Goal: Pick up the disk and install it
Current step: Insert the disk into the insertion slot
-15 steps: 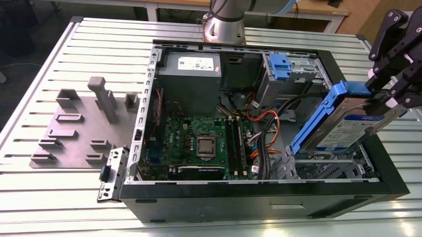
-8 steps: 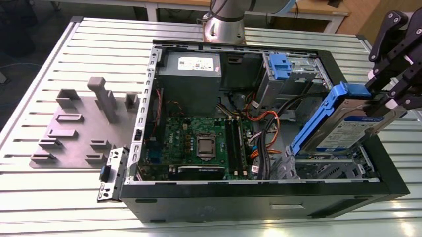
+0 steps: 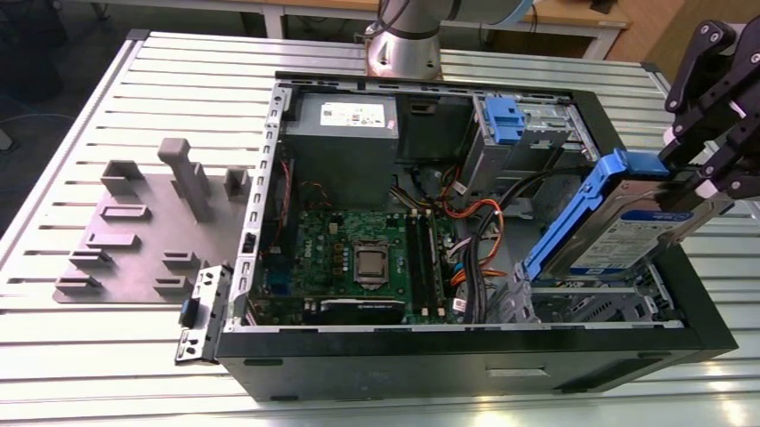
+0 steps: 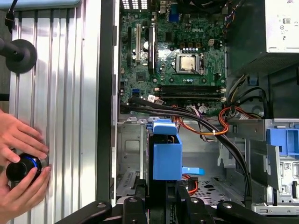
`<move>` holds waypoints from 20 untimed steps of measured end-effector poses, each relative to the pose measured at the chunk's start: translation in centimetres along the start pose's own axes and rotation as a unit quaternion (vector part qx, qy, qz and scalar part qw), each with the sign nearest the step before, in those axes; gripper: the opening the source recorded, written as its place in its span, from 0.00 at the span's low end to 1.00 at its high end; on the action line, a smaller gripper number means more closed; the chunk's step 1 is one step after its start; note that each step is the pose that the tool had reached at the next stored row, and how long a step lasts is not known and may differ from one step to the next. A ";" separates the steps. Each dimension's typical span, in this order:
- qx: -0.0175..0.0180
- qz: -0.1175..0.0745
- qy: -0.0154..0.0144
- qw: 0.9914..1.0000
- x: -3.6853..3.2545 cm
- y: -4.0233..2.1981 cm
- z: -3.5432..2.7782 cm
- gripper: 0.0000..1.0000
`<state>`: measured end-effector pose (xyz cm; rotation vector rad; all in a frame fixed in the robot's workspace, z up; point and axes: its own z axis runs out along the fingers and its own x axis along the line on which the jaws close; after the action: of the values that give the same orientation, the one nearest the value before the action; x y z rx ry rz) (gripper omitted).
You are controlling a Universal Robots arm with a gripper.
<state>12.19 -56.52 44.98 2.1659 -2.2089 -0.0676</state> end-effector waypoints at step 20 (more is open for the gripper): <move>0.000 0.000 0.000 1.000 0.01 -0.11 1.72 0.35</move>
<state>12.19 -56.54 43.25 2.1660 -2.2089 -0.0676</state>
